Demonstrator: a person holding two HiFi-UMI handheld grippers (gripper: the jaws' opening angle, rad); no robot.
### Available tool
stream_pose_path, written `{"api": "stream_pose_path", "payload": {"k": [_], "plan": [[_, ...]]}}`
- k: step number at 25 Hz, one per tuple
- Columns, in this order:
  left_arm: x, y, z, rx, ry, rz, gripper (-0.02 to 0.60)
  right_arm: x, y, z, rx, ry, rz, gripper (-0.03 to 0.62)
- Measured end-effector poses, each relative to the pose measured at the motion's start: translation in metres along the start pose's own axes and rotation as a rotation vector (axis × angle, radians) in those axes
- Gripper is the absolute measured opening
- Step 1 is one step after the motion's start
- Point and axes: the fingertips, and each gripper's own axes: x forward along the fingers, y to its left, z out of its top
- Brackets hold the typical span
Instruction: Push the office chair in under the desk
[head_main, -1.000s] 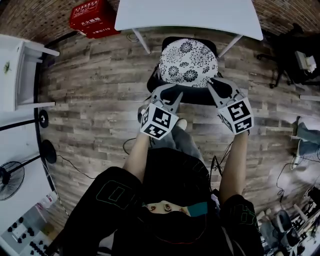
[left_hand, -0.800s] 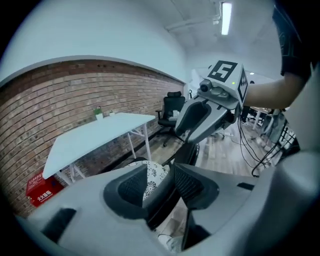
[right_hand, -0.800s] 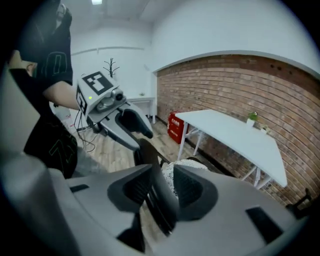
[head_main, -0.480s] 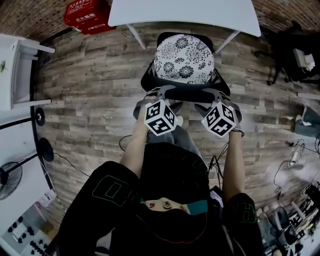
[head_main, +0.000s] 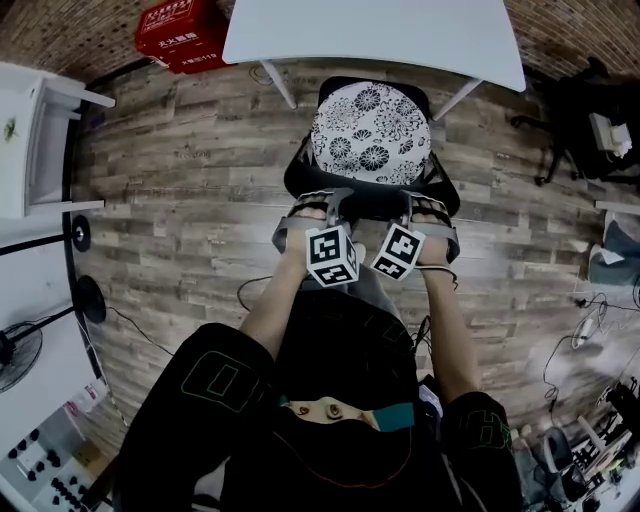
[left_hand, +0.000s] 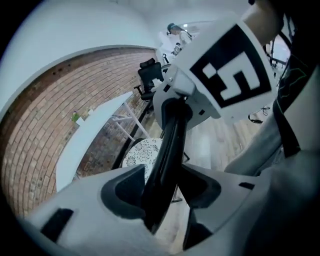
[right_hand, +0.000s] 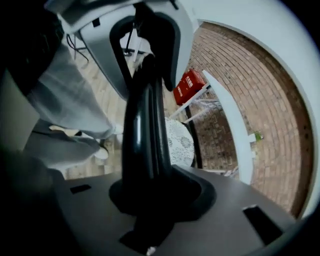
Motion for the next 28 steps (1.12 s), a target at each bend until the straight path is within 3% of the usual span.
{"api": "stream_pose_path", "payload": {"k": [1,4,9,16,28], "plan": [[0.000,0.001,0.000,0.018,0.003,0.025,0.207,0.004,-0.001,0.000,-0.025,0.013,-0.030,0.089],[0.001,0.005,-0.001,0.044,0.014,0.046,0.201,0.004,-0.003,0.003,-0.034,-0.017,-0.034,0.085],[0.007,0.008,-0.005,0.052,0.038,0.006,0.193,0.008,-0.006,0.006,-0.032,-0.025,-0.012,0.083],[0.017,0.026,-0.018,0.056,0.140,-0.071,0.187,0.018,-0.023,0.011,-0.043,-0.025,-0.016,0.069],[0.037,0.059,-0.010,0.065,0.132,-0.056,0.184,0.037,-0.053,0.009,-0.051,-0.049,0.028,0.058]]}}
